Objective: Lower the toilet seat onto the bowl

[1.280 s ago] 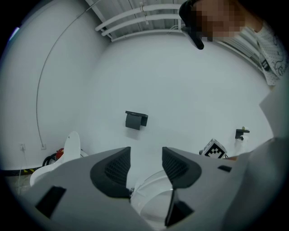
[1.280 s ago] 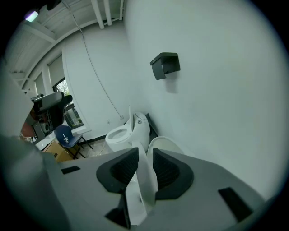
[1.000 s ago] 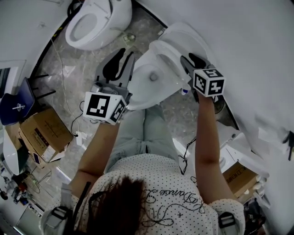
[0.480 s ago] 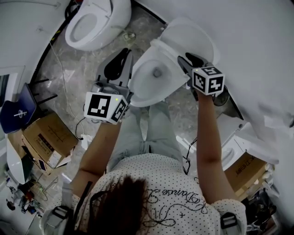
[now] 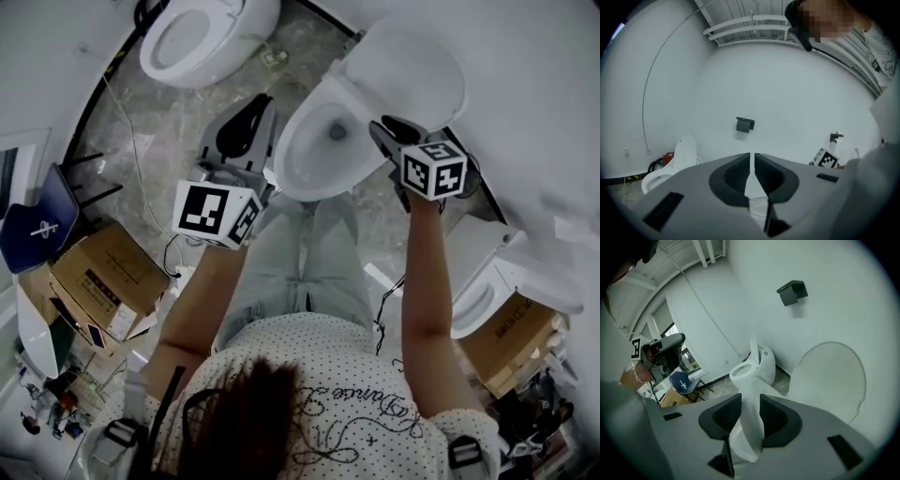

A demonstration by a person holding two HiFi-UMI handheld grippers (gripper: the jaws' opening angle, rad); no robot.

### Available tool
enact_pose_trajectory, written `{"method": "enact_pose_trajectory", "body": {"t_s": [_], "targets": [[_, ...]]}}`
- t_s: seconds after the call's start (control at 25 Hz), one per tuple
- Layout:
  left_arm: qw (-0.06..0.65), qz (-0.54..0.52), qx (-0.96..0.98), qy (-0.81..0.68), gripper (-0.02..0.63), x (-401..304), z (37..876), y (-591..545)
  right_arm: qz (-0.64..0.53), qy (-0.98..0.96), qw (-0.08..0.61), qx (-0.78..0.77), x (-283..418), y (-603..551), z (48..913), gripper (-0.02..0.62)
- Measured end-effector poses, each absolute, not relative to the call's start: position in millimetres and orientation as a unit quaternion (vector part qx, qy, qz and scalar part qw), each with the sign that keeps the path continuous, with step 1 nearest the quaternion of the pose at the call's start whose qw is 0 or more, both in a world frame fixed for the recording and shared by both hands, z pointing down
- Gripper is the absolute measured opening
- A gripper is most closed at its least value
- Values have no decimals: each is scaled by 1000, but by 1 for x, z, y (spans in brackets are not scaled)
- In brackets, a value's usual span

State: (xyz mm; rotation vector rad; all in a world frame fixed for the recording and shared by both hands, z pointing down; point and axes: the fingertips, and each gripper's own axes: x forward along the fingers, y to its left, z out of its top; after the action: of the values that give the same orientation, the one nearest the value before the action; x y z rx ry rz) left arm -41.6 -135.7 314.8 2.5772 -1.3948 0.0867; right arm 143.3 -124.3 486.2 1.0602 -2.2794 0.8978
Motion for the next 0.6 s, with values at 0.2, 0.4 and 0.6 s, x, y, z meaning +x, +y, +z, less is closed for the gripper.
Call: {"method": "enact_pose_trajectory", "body": {"t_s": [0.2,0.4,0.6], "targets": [[112,33,877,-466,34,-69,327,-119,327,-830,254,372,114,-97,499,104],[115,45,882,-454,31,-84,344,-108,337,-825,262,370,91,-74,516,104],[109,61,888,-444,23,-91,362,-105,328,-824,272,373,69,-53,534,104]]}}
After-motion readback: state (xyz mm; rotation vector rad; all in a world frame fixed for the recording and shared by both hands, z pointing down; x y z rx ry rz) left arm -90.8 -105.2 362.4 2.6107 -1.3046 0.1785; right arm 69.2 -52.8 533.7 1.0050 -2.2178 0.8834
